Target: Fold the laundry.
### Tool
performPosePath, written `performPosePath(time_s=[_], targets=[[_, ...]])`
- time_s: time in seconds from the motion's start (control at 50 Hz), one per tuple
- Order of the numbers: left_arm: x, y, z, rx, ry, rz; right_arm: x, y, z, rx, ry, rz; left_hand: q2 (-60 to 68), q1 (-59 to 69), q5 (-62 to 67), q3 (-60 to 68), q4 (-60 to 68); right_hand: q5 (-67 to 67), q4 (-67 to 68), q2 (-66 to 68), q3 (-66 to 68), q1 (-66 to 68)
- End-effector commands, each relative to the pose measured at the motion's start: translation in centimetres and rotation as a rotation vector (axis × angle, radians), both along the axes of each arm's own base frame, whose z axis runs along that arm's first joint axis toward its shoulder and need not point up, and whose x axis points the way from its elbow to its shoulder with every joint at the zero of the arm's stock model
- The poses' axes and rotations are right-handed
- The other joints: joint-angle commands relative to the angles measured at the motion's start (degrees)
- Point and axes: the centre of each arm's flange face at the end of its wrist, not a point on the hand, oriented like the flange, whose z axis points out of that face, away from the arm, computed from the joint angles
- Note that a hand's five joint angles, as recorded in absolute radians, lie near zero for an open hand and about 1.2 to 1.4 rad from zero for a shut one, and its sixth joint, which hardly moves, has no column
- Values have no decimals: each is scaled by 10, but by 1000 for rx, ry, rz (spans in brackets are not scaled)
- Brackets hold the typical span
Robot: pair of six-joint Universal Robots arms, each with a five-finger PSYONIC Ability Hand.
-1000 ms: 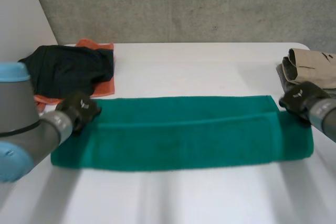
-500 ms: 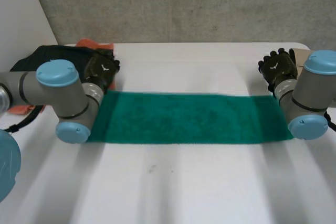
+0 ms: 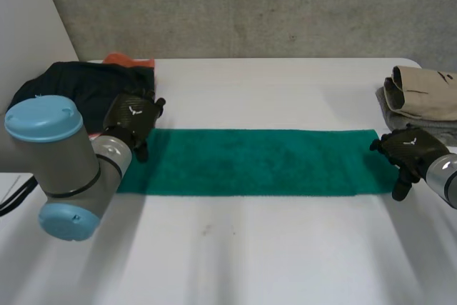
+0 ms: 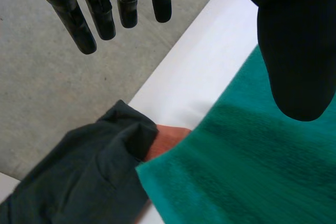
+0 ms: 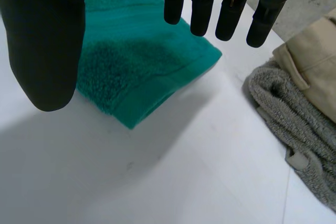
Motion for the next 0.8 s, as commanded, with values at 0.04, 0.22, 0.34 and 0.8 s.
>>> performPosePath(time_s=[0.04,0.22,0.34,0.8], targets=[[1,5,-8,25,-5,-2,-1,-9,-17,-10,4,-7,-17,-10,-28,-19,-16,114,119,122,119,124],[1,5,-5,19,-1,-2,-21,-16,-22,-2,19,-68,-17,-10,-28,-19,-16,604,610,613,610,615],[2,6,5,-3,10,0,-74,-36,2,-102,76,-197,-17,-10,-28,-19,-16,604,610,613,610,615],[11,17,31,-52,32,15,152,53,92,-488,-106,463,-17,-10,-28,-19,-16,604,610,613,610,615]])
